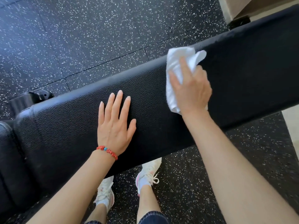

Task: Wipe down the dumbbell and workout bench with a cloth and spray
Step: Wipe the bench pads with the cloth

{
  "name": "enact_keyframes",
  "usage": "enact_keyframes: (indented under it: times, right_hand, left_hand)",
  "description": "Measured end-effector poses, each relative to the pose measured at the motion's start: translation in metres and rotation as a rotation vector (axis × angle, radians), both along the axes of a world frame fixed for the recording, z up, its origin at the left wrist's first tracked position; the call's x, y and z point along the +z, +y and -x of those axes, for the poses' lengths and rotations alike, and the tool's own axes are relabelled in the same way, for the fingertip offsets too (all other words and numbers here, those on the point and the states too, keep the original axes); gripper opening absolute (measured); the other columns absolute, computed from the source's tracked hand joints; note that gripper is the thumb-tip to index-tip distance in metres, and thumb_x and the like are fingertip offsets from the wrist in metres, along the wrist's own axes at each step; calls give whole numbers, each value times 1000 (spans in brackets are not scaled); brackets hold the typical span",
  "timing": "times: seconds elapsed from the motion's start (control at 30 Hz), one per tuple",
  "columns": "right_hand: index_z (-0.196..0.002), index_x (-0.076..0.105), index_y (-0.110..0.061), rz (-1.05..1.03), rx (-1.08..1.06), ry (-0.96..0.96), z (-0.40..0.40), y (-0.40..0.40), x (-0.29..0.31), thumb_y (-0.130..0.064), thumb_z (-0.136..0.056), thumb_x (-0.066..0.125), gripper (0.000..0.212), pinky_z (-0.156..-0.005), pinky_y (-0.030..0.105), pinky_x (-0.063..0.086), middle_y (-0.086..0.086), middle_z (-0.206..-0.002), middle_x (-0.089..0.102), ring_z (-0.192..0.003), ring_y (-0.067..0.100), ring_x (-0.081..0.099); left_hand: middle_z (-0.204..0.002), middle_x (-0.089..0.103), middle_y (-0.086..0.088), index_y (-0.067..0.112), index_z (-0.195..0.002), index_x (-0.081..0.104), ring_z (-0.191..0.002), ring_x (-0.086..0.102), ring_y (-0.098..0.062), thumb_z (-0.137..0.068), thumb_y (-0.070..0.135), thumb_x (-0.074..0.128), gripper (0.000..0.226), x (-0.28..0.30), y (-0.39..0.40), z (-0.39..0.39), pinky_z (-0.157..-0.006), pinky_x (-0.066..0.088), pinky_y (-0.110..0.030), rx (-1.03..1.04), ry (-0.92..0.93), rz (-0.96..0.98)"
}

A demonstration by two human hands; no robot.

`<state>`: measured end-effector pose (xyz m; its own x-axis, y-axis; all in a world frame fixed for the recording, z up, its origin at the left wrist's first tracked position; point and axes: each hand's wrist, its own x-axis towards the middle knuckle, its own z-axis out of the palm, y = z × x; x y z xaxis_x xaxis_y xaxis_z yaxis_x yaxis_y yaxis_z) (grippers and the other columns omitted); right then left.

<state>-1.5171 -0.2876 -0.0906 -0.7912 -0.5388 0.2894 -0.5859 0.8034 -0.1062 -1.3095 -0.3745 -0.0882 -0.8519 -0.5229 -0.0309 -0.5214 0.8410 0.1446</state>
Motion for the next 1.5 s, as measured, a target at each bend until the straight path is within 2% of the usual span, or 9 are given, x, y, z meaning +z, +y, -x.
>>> enact_keyframes:
  times: [0.2, 0.3, 0.47, 0.6, 0.77, 0.87, 1.0, 1.23, 1.5]
  right_hand:
    - [-108, 68, -20, -28, 304, 41, -46, 24, -1, -53, -83, 53, 44, -42, 29, 36, 5, -61, 50, -52, 20, 47]
    - [-107, 68, -22, -11, 86, 47, -14, 49, 0, -53, -83, 51, 43, -43, 28, 37, 8, -62, 52, -55, 23, 50]
    - [-129, 51, -25, -26, -255, -244, -22, 63, 8, -50, -88, 43, 49, -61, 33, 43, 13, -89, 58, -82, 29, 54]
    - [-109, 68, -18, 22, -14, -81, -98, 50, 3, -45, -86, 52, 39, -43, 30, 39, 8, -62, 53, -53, 23, 49]
    - [-110, 67, -18, -4, 179, -73, -130, 60, 3, -51, -88, 49, 43, -43, 32, 36, 4, -59, 46, -51, 20, 44]
    - [-111, 66, -23, 22, -94, -117, -89, 83, 6, -49, -85, 55, 39, -48, 31, 41, 8, -64, 49, -58, 25, 49]
    - [-128, 50, -32, 101, -591, -404, -67, 101, 17, -51, -86, 50, 46, -70, 36, 41, 13, -96, 54, -92, 28, 50]
    - [-116, 62, -21, 93, -570, -289, -102, 93, 14, -50, -83, 51, 46, -51, 29, 44, 12, -71, 53, -65, 28, 53]
    - [-135, 41, -28, 114, -775, -371, 1, 106, 18, -52, -88, 45, 53, -78, 42, 41, 16, -104, 51, -100, 31, 43]
  left_hand:
    - [-148, 33, -19, 7, -140, 36, -138, 23, -34, -91, 35, 37, 57, -1, 1, 1, -114, 8, -46, -7, 21, 3]
    - [-148, 33, -20, 6, -140, 36, -137, 23, -35, -91, 35, 37, 57, 0, 0, 0, -114, 7, -45, -5, 27, -2]
    - [-147, 34, -22, 4, -138, 38, -137, 25, -36, -90, 34, 38, 56, 1, 0, 1, -112, 12, -50, -11, 38, -10]
    - [-147, 34, -21, 5, -138, 39, -137, 24, -36, -89, 32, 39, 56, 2, 3, 6, -112, 10, -50, -56, 63, -41]
    - [-147, 35, -19, 6, -138, 39, -136, 24, -34, -92, 33, 37, 54, 2, 2, 10, -111, 10, -50, -194, 58, -35]
    - [-148, 34, -18, 7, -140, 38, -137, 23, -33, -91, 35, 37, 56, 1, -2, 9, -111, 11, -50, -241, 22, -27]
    - [-147, 36, -19, 7, -138, 38, -136, 23, -34, -89, 35, 38, 56, 0, -1, 11, -111, 12, -52, -243, 21, -31]
    - [-147, 35, -19, 7, -138, 40, -136, 23, -35, -89, 35, 39, 56, 9, 11, 34, -112, 11, -52, -315, 65, -74]
    - [-148, 34, -18, 10, -140, 40, -136, 24, -35, -90, 36, 39, 56, 4, 25, 105, -111, 12, -51, -348, 79, -68]
